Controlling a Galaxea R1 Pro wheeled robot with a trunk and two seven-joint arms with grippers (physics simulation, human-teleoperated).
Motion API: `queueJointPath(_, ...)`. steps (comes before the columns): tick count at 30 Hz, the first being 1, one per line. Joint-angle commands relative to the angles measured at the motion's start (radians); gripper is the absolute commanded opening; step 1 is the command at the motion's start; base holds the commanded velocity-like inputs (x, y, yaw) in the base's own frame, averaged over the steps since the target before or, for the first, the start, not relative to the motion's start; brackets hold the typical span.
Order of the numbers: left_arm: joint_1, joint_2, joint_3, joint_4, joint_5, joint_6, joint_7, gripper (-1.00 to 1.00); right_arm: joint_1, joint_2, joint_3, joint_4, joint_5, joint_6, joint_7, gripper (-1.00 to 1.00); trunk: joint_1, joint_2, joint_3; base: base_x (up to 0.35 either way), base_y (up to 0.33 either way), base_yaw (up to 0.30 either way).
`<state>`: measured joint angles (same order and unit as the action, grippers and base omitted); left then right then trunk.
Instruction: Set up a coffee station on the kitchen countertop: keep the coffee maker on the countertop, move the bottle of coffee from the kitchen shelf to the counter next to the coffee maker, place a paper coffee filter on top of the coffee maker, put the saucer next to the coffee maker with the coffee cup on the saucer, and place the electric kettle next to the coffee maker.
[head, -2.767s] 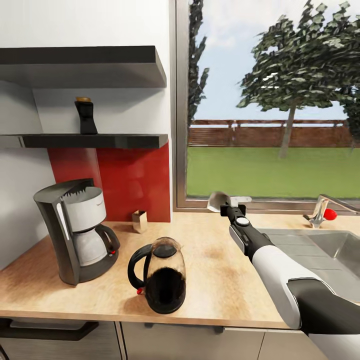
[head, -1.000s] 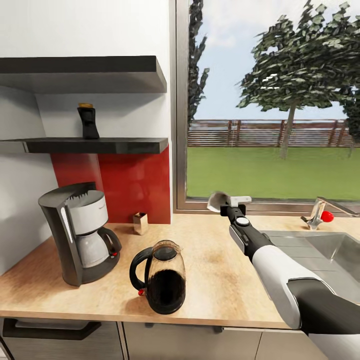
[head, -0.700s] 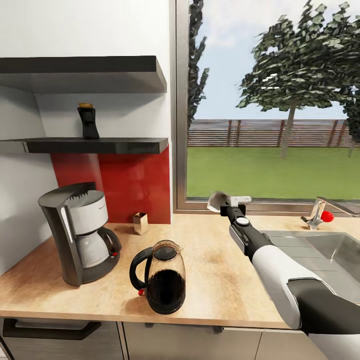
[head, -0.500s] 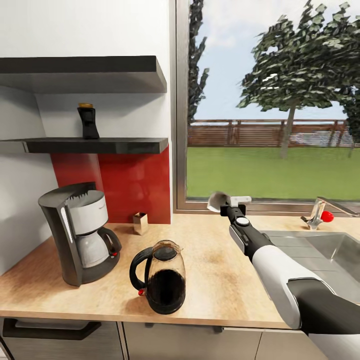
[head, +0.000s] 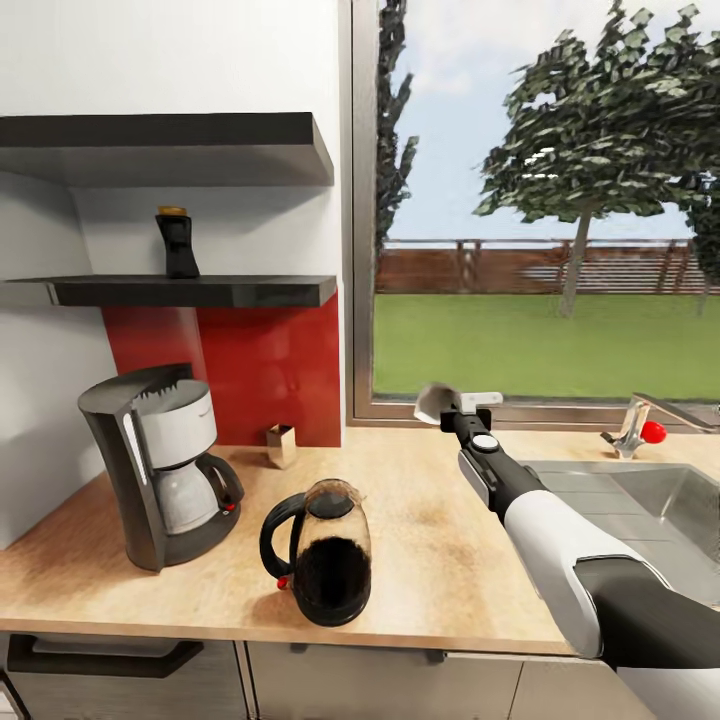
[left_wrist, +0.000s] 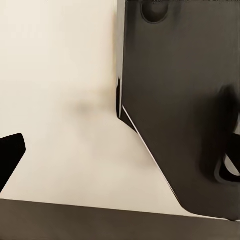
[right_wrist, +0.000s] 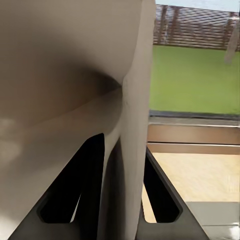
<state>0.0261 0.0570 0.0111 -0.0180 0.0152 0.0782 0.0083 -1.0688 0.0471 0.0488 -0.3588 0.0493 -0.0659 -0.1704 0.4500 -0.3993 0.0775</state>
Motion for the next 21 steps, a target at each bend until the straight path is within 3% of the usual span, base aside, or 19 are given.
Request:
queueJointPath(1, 0.001, 0.000, 0.001, -0.002, 0.002, 0.005, 0.001, 1.00, 0.000, 0.000, 0.005, 0.001, 0.003, -0.002, -0.006, -1.00, 0.000, -0.001, 0.000, -0.208, 0.000, 0.000)
queueJointPath(11, 0.001, 0.000, 0.003, -0.003, 0.003, 0.005, 0.001, 1.00, 0.000, 0.000, 0.005, 0.001, 0.003, -0.002, -0.006, -1.00, 0.000, -0.001, 0.000, -0.314, -0.009, 0.000)
queueJointPath(21, 0.001, -0.001, 0.001, -0.004, 0.002, 0.005, 0.001, 1.00, 0.000, 0.001, 0.005, -0.016, 0.003, -0.002, -0.007, -1.00, 0.000, -0.001, 0.000, -0.298, -0.143, 0.000)
